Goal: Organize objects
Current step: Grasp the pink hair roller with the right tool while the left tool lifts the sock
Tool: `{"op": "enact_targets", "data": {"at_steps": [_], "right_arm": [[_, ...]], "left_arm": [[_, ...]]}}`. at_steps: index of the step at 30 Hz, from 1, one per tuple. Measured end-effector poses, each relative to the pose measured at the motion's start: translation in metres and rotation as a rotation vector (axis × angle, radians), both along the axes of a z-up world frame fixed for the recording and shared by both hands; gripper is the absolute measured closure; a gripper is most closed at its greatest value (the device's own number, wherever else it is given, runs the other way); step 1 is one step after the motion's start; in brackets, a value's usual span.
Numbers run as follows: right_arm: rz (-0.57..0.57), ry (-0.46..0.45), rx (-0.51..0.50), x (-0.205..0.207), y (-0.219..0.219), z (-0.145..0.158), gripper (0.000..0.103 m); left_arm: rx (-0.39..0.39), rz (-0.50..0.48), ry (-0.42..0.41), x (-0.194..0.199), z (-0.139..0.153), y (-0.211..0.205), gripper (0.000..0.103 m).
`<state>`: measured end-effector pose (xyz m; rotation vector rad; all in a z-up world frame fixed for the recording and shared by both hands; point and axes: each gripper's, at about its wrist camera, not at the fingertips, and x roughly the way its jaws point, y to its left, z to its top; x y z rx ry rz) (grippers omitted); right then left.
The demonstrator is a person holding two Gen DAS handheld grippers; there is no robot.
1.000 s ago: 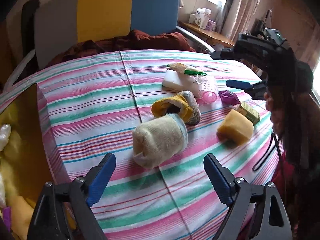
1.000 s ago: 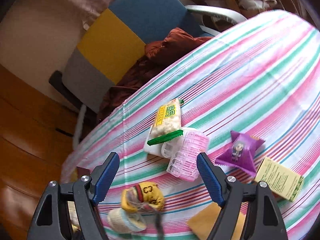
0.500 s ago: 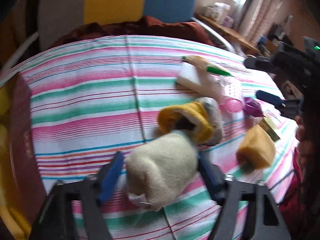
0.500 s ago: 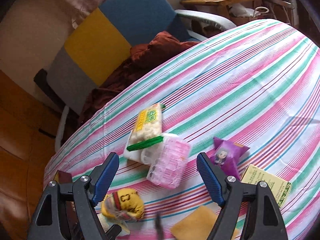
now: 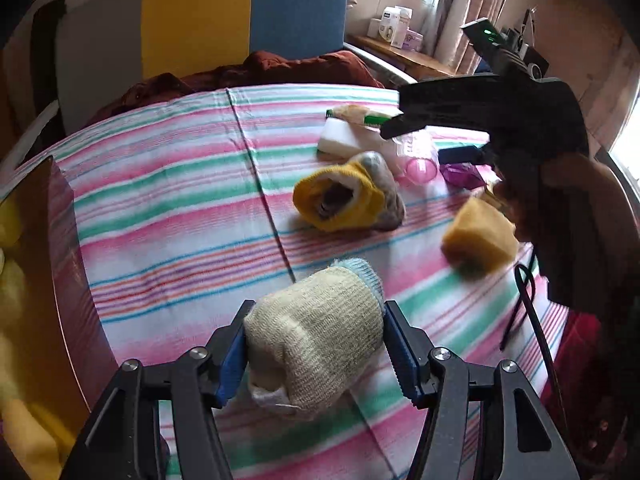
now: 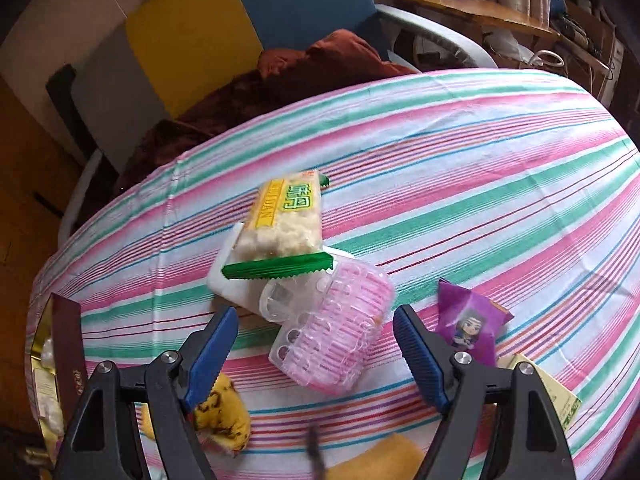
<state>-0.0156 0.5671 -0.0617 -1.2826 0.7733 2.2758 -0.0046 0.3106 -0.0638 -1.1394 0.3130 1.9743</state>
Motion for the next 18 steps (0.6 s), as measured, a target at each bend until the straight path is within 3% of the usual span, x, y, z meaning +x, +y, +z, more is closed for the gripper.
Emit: {"op": "enact_targets", "data": {"at_steps": [2,6,10,16,18], "right_arm": [[-0.020,-0.002,-0.020,0.001,0.005,-0.004,0.022],[-0.015,0.009,-0.043,0.001,0.011,-0.007,0.034],[0.036,-0.014,-0.008,0.000,0.003,-0.005,0.036],[0.120,-0.034,-0.095,0.011,-0.015,-0.004,0.036],[0.146,0.046,-0.150,0.014,-0.017,0.005,0.036]], "left_arm": [[0.002,0.002,0.002,0.001,0.000,0.001,0.041],[-0.002,0.004,0.011,0.004,0.000,0.000,0.040],[-0.011,-0.008,0.039,0.009,0.003,0.000,0.041],[0.004,-0.041,0.068,0.022,0.015,-0.007,0.041],[0.015,-0.043,0.074,0.025,0.019,-0.011,0.041]]}}
